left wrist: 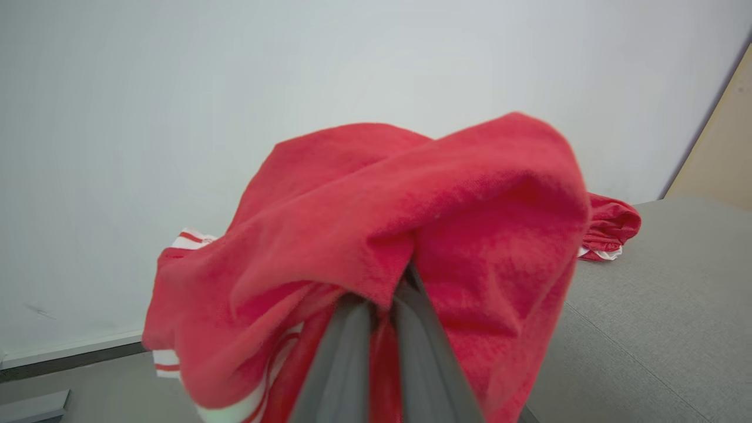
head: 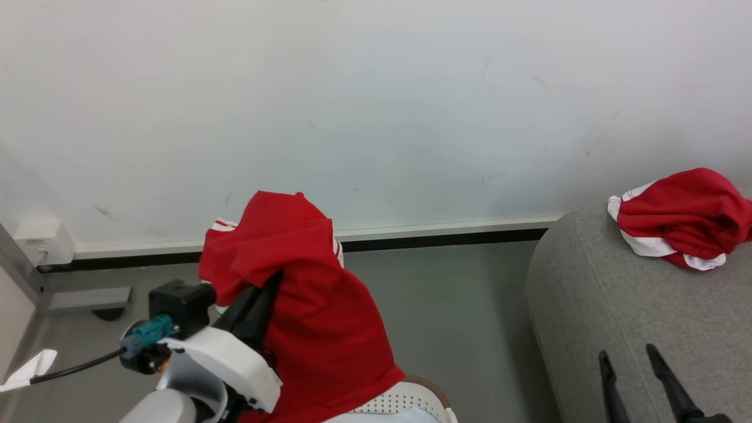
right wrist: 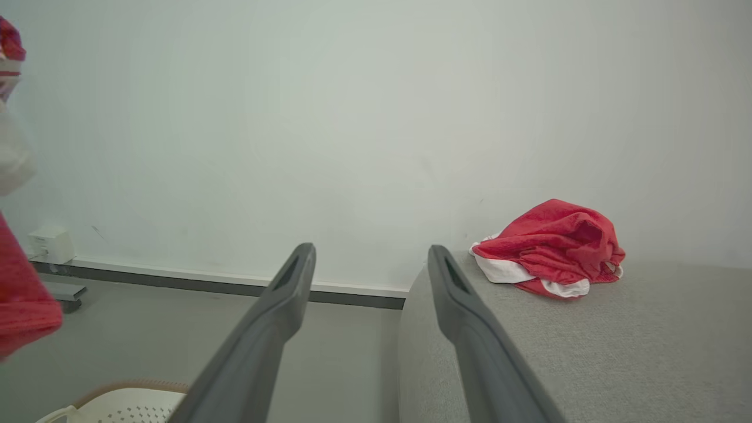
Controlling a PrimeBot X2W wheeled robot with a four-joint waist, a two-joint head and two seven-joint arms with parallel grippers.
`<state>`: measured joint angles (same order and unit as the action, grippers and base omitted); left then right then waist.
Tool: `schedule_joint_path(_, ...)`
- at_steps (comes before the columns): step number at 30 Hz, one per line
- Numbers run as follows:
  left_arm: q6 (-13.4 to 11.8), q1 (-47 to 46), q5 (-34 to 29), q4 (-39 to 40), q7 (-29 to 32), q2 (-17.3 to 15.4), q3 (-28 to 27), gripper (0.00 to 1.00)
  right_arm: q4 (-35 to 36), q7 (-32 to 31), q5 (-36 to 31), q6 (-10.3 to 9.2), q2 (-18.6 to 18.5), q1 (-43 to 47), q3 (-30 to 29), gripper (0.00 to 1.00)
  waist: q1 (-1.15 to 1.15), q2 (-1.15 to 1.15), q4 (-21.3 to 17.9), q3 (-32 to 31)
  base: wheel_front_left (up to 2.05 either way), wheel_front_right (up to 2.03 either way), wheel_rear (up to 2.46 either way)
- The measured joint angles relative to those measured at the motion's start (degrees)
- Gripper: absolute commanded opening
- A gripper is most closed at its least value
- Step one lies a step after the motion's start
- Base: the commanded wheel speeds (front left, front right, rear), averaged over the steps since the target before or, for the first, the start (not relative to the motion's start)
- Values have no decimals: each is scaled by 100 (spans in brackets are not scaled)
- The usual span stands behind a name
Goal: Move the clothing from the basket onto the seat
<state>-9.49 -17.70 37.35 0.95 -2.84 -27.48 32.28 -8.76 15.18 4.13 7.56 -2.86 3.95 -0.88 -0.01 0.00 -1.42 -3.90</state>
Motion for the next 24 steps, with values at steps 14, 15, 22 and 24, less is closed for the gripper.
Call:
schedule_joint_path(14,-3,-188,-57,275,134,65,188,0,53,-118,1485,0,-1433,-1216,3853,100,1,0,11,-21,0,0,0)
schedule_joint_path(15,20,-204,-58,287,152,70,211,0,11,-119,1674,0,-1521,-1439,4118,100,1,0,15,-19,0,0,0)
schedule_joint_path(22,146,-363,-91,296,236,178,412,0,-604,-138,2580,0,-1828,-2846,5562,100,1,0,153,-14,0,0,0)
schedule_joint_path(24,166,-398,-99,283,272,224,481,0,-776,-114,2898,0,-1826,-3168,6026,100,1,0,209,-18,0,0,0)
